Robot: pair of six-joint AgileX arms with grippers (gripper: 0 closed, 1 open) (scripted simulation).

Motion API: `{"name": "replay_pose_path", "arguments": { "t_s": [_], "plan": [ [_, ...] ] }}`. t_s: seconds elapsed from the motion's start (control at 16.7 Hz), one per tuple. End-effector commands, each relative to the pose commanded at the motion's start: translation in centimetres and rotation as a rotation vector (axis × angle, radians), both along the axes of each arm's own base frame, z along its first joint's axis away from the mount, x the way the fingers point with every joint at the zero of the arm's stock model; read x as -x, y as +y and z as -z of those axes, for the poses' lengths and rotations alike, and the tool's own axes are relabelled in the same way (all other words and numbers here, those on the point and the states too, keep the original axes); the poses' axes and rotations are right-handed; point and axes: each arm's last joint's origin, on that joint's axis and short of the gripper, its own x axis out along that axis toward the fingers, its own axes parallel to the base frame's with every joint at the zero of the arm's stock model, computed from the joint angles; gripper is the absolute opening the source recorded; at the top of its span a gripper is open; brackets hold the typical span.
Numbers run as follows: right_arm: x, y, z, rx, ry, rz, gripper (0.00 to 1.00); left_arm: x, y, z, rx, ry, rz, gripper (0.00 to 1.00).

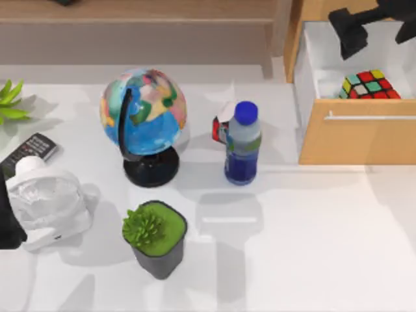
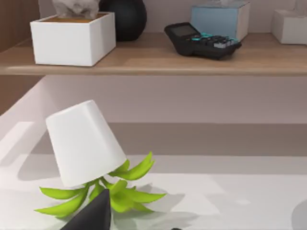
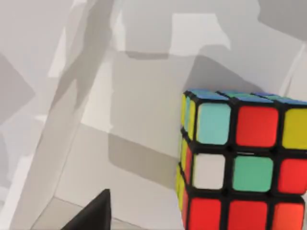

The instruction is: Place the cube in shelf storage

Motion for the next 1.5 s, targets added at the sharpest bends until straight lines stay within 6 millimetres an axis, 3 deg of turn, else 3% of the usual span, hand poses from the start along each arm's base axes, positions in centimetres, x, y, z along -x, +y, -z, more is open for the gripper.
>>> {"name": "replay_pose_path", "arguments": {
  "t_s": [0.18, 0.66, 1.08, 1.32, 1.5],
  "plan": [
    [-0.8, -1.4, 2.8, 0.023, 0.129, 0.049, 1.00, 0.0, 0.0, 0.0, 0.000, 0.000, 0.000, 1.00],
    [-1.0, -1.5, 3.7, 0.027, 0.148, 0.055, 1.00, 0.0, 0.0, 0.0, 0.000, 0.000, 0.000, 1.00],
    [-1.8, -1.3, 8.8, 0.027, 0.147, 0.056, 1.00, 0.0, 0.0, 0.0, 0.000, 0.000, 0.000, 1.00],
    [-1.9, -1.4, 9.2, 0.027, 0.147, 0.056, 1.00, 0.0, 0.0, 0.0, 0.000, 0.000, 0.000, 1.00],
    [-1.9, -1.4, 9.2, 0.027, 0.147, 0.056, 0.77, 0.0, 0.0, 0.0, 0.000, 0.000, 0.000, 1.00]
  ]
}}
